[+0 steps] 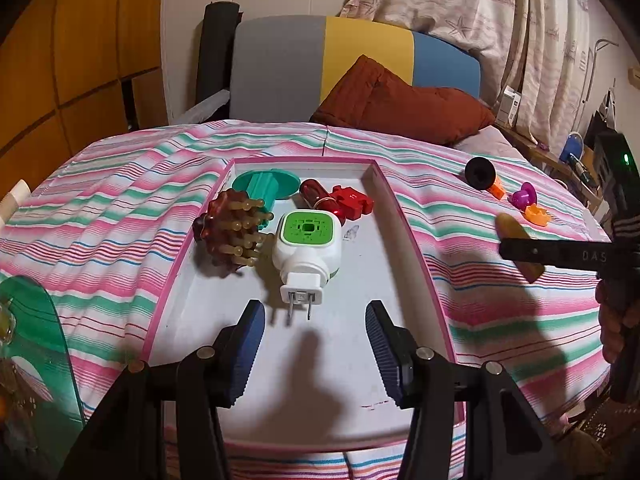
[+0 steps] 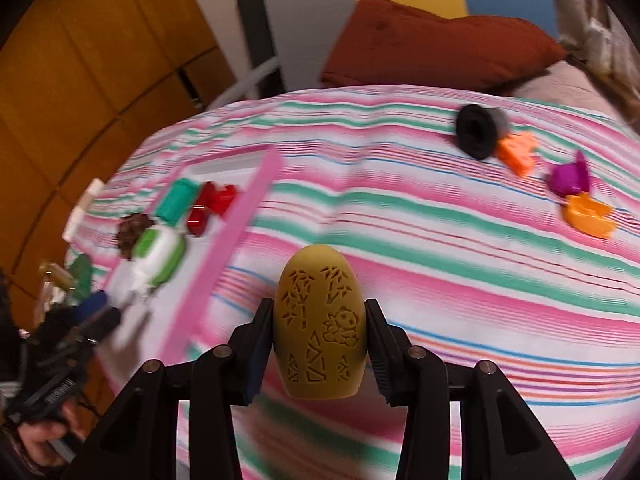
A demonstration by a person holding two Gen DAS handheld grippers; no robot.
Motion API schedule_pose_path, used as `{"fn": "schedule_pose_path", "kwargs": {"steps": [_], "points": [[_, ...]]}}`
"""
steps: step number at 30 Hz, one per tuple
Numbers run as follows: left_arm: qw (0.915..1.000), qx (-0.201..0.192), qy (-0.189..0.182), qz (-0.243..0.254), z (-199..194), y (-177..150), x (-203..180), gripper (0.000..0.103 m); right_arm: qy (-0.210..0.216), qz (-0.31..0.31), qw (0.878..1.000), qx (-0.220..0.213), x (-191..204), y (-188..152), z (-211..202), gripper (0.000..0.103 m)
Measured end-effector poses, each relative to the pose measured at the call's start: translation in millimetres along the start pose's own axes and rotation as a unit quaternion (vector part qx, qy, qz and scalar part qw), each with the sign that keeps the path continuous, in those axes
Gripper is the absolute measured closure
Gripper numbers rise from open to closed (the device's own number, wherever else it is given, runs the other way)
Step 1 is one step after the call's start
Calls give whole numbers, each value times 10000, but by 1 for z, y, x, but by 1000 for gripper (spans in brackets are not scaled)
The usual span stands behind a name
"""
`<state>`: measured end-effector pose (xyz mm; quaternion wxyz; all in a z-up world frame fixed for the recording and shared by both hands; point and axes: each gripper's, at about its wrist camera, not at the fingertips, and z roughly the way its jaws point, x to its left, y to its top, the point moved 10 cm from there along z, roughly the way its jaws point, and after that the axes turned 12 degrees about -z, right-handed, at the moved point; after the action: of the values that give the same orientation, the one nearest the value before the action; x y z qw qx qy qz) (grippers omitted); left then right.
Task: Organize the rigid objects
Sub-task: 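Lower the yellow sponge into the tray and open the right tool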
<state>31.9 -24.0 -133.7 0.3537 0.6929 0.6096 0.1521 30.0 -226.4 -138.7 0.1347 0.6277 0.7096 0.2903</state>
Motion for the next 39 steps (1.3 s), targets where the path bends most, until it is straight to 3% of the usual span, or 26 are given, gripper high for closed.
{"fn": "schedule_pose_path", "kwargs": {"steps": [7,16,19,25,31,39], "points": [[9999,-113,23,128,-7,0,0,50,398,-247,9988,-164,59,28,10,59],[10000,-82,22,-14,-10,-4,12,50,515,-455,9976,-60,104,48,39,59],[9999,-82,2,-113,-13,-4,18,50,463,-384,9982,14,107,51,52,59],[9997,-95,2,-235,-17,-4,27,50,-64,-544,9985,77,102,60,76,58],[9996,-100,15,-263,-17,-3,30,50,-541,-821,9950,-160,93,72,74,58],[9997,-98,-23,-211,-17,-4,24,50,-498,-805,9947,-393,87,69,47,58]]}}
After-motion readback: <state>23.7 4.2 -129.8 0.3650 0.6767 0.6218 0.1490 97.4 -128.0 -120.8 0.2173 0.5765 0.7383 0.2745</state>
